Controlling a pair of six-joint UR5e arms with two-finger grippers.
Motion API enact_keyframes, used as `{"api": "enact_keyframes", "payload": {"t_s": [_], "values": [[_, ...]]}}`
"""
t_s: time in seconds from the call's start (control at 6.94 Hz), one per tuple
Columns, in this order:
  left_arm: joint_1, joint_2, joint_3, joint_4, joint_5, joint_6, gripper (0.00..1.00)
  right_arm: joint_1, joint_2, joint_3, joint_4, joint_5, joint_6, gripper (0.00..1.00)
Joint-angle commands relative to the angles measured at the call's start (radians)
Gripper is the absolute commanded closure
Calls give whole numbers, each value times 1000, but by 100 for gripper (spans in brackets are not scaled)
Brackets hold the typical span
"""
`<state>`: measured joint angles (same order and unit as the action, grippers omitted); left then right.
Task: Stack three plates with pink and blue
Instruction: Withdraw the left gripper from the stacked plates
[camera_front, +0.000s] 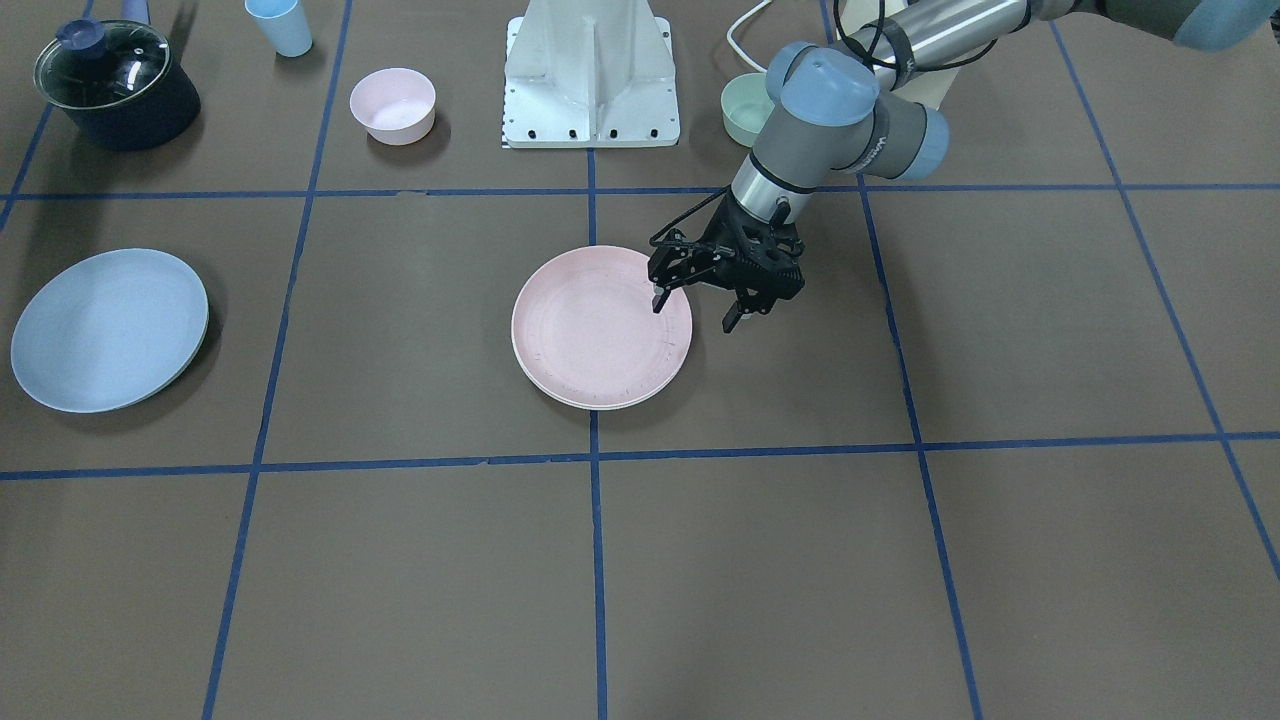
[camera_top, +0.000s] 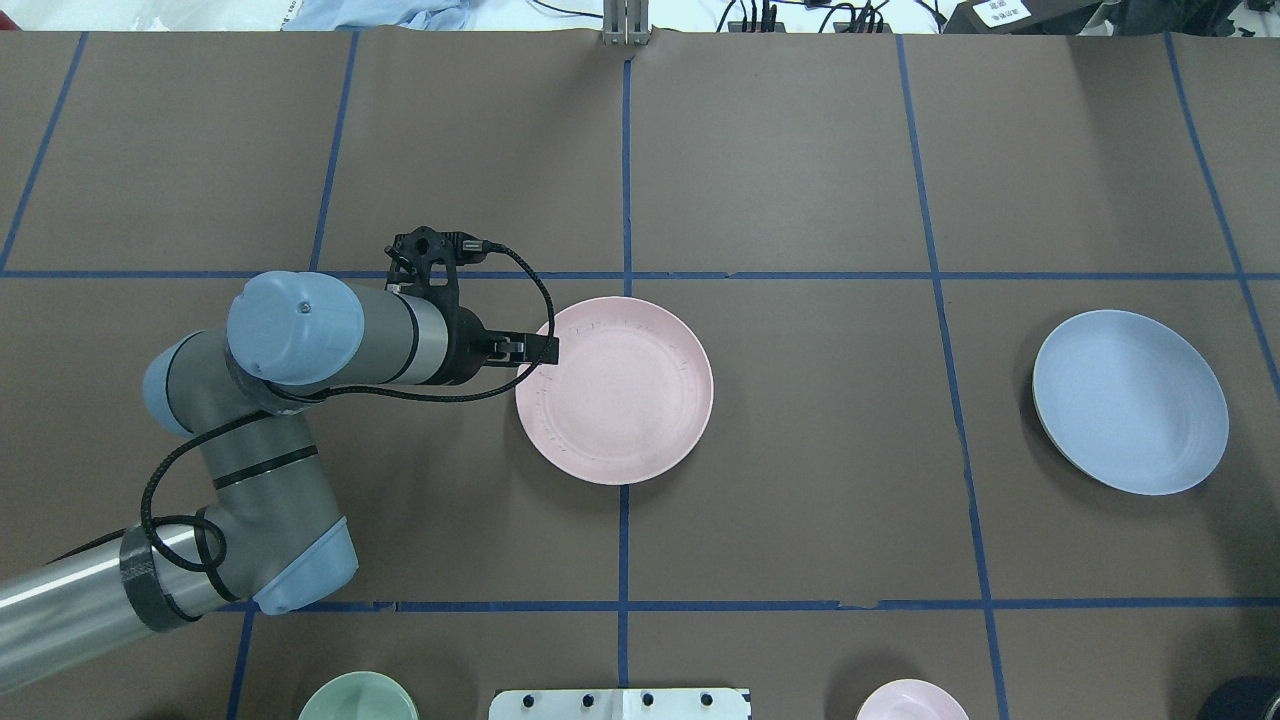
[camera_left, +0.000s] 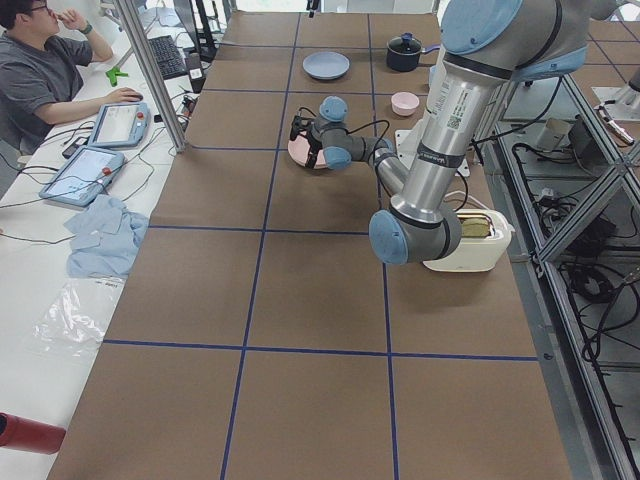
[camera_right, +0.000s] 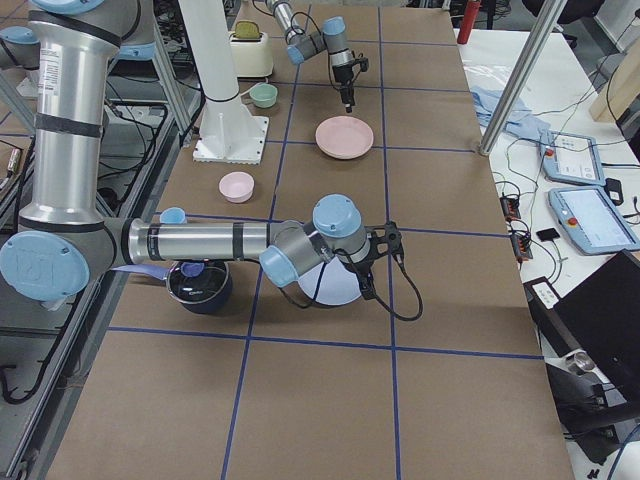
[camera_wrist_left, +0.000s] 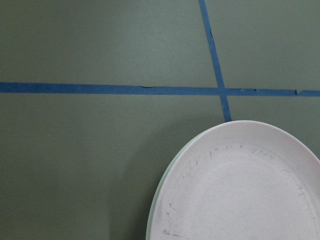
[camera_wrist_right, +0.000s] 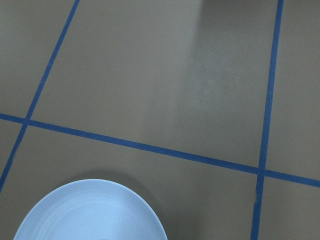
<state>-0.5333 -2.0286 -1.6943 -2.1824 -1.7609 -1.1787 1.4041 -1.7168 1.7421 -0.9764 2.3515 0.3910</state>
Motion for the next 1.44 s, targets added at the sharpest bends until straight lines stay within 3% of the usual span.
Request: {"api": "enact_keyframes", "payload": {"t_s": [0.0,0.29,0.43,0.58,0.72,1.01,1.15,1.3], "values": [[-38,109,-118,28,-59,170,1,-110,-24,4,83,-78,177,1],[-115,200,-267,140,-123,293,1,-210,-126,-16,264,-187,281,2],[-125,203,-269,144,-121,300,1,-233,-145,-54,333,-195,281,4],[-126,202,-271,144,-121,301,1,-247,-145,-106,397,-196,284,13],[-126,200,-271,144,-121,300,1,-255,-145,-152,436,-198,284,23],[-126,197,-272,144,-121,300,1,-290,-144,-188,472,-199,282,29],[-125,197,-272,144,-121,300,1,-319,-144,-190,481,-201,281,39],[-126,197,-272,144,-120,300,1,-339,-145,-190,485,-201,279,40]]}}
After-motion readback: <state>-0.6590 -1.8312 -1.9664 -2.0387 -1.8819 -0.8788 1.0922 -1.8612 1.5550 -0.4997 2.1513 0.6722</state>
